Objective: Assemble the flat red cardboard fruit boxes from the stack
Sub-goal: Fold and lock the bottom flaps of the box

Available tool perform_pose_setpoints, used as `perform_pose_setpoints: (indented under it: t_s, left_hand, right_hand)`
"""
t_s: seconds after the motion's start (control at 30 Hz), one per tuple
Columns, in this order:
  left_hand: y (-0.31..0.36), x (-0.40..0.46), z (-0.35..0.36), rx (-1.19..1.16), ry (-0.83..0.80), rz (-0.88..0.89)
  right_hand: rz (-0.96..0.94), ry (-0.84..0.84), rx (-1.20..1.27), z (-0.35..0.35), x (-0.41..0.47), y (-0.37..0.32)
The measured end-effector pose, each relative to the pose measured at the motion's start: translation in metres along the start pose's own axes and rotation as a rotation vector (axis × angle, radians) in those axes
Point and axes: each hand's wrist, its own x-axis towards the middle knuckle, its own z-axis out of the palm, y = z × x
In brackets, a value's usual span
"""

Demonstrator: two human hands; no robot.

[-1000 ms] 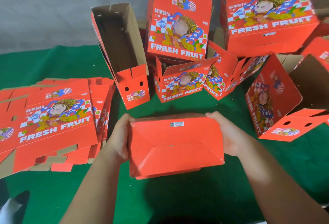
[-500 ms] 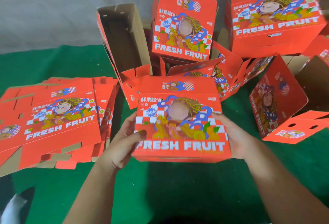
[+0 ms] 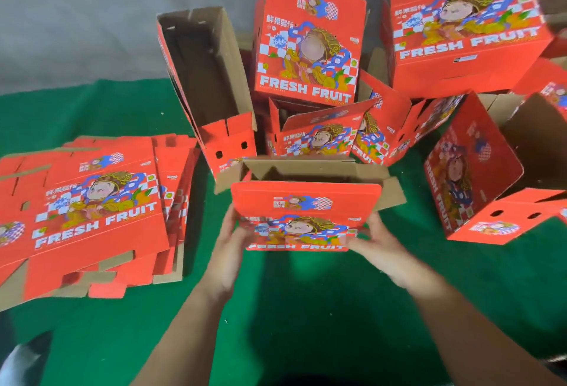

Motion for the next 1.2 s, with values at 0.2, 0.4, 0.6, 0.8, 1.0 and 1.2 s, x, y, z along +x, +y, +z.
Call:
perform_pose_setpoints:
  t_s: [0.2,0.4,0.6,0.8,1.0,1.2]
  left_hand:
    - [0.003,0.013,0.012,-0.07,0.286,-0.096]
    - [0.014,0.031,0.025,-0.038,0.413,-0.168]
    - [0.001,0.031,0.017,-0.078,0.399,-0.117]
    - [-0.006,0.039,0.007,-0.176,0.436,-0.308]
    - [0.001,0.048,0.014,-0.118,0.425,-0.336]
    - [0.01,0.048,0.028,-0.108,0.418,-0.243]
  right_hand:
    - [0.0,-0.059,-0.127,-0.012,-0.019,0.021]
    - [-0.268,0.007,-0.427,-0.026,-0.024,0.024]
    - [-0.472,0.028,-0.241,-0.017,-0.031,0.0]
    - [-0.511,-0.04,-0.331,-0.03,-0.053,-0.033]
    - [-0.363,0.002,-0.132,-0.036,-0.052,-0.025]
    - [-0.184,-0.268,-0.211,-0.05,-0.051,-0.009]
